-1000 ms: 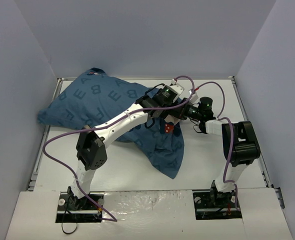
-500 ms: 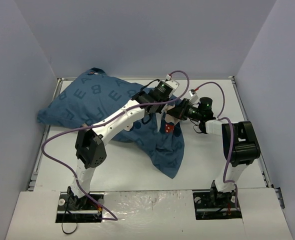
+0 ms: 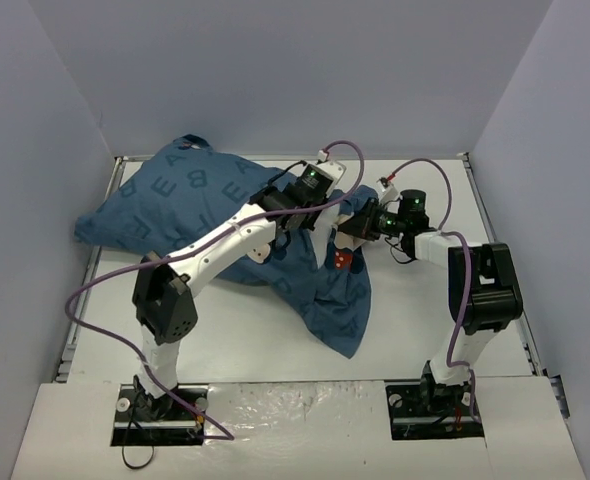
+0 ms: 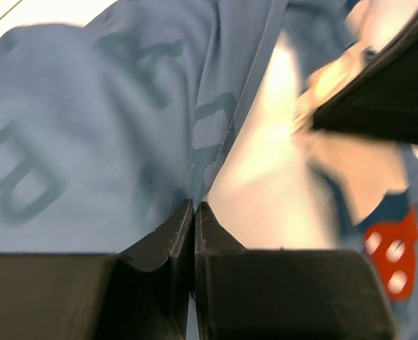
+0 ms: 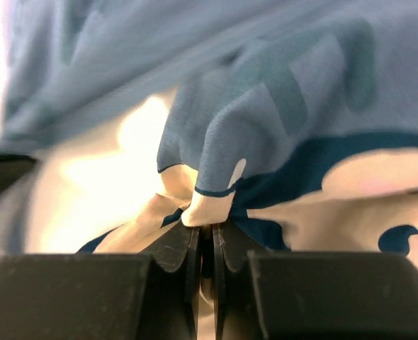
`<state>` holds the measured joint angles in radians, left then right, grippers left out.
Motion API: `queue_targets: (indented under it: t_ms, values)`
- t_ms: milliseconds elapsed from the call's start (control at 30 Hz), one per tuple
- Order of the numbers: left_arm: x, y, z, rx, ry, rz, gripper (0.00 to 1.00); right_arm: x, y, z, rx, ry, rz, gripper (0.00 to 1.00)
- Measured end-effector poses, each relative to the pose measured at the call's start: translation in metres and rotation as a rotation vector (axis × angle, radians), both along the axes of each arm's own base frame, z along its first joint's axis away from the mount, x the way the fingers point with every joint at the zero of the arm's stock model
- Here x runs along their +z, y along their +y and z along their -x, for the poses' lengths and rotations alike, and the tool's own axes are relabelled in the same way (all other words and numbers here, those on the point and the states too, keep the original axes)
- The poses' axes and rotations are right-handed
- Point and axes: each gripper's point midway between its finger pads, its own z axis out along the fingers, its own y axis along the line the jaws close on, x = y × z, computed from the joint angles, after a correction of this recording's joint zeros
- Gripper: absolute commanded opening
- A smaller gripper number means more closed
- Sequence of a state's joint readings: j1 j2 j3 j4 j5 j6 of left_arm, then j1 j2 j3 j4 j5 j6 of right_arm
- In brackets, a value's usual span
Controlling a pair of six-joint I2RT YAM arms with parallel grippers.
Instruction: Remove the pillowcase from the pillow
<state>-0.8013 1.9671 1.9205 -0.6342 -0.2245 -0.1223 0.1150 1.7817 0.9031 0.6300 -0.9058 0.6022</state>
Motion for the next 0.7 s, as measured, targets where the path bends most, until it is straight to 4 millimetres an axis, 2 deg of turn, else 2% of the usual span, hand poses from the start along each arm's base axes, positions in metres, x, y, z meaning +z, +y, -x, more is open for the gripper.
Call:
queue_targets:
  t_ms: [167,267,367,400,600,700]
  values:
    - [0.009,0.031,0.011,0.055,-0.012,0.032,0.02,-0.016,-0.026,0.005,-0.01,0.025,0.073,0.0]
    - [0.01,0.05,0.01,0.104,-0.017,0.061,0.02,-0.021,-0.038,0.009,-0.006,0.025,0.108,0.0]
    - [0.004,0.06,0.01,0.135,-0.008,0.082,0.02,-0.02,-0.044,0.014,0.016,0.002,0.139,0.06]
    - [0.002,0.06,0.01,0.139,-0.004,0.087,0.02,-0.019,-0.045,0.016,0.022,-0.005,0.145,0.13]
    - [-0.012,0.049,0.013,0.137,0.027,0.14,0.02,-0.028,-0.061,0.022,0.027,0.005,0.187,0.27]
    - [-0.016,0.04,0.01,0.135,0.033,0.175,0.02,-0.03,-0.064,0.024,0.038,0.003,0.196,0.25]
